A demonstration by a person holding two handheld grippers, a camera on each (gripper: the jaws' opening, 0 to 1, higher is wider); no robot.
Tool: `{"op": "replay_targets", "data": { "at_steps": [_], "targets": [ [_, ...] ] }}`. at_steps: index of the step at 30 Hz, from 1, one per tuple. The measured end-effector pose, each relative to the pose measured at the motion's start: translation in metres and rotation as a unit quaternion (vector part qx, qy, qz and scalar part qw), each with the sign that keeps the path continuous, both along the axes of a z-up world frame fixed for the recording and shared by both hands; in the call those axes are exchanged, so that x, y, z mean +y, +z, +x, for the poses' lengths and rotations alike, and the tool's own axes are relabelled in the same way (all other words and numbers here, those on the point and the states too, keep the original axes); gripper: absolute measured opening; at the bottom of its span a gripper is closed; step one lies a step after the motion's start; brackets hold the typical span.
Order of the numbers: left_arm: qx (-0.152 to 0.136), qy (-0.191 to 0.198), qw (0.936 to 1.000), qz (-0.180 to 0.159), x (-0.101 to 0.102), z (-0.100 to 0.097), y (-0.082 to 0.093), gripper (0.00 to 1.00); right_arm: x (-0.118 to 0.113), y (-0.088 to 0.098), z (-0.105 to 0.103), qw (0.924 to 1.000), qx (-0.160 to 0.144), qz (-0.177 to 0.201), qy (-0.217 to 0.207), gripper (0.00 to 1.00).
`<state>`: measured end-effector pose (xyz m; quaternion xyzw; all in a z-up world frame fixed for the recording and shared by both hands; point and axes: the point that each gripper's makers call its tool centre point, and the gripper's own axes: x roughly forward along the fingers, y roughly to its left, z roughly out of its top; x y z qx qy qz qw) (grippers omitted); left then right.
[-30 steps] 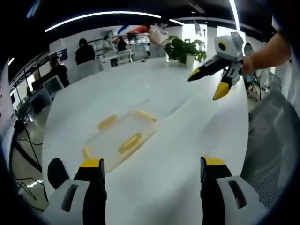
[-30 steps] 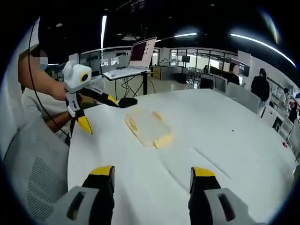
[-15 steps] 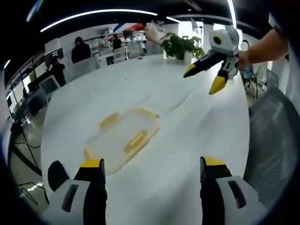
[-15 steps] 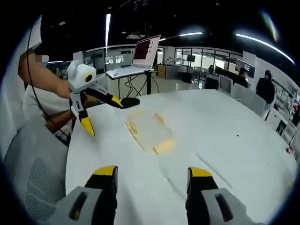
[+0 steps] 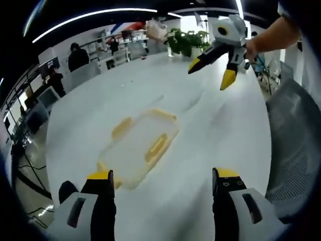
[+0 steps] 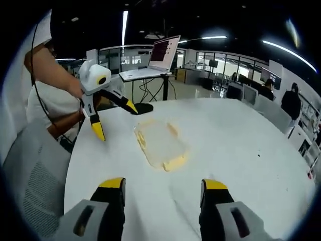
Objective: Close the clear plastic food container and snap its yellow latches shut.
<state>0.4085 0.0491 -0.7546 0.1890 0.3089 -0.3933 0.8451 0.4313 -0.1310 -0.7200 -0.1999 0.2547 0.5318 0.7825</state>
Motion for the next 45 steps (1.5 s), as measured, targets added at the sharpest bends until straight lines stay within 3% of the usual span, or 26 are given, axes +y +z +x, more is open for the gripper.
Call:
{"op": "replay_targets", "data": {
  "at_steps": [14, 25, 29, 45],
  "targets": [
    [0.002, -0.02, 0.9996, 0.019, 0.014, 0.017, -0.002, 0.77, 0.014, -0.005, 0.012, 0.9977, -0.019, -0.034, 0.056, 0.57],
    [-0.001, -0.035, 0.9989, 0.031, 0.024, 0.032, 0.001, 0.74, 0.026, -0.008, 0.023, 0.9961, -0.016, -0.043, 0.076, 0.57],
    [0.005, -0.044, 0.9982, 0.042, 0.03, 0.034, -0.005, 0.75, 0.03, -0.012, 0.025, 0.9948, -0.015, -0.053, 0.086, 0.51],
    [0.005, -0.072, 0.9949, 0.071, 0.044, 0.043, -0.013, 0.72, 0.042, -0.03, 0.033, 0.9892, -0.009, -0.082, 0.121, 0.54]
  ]
}}
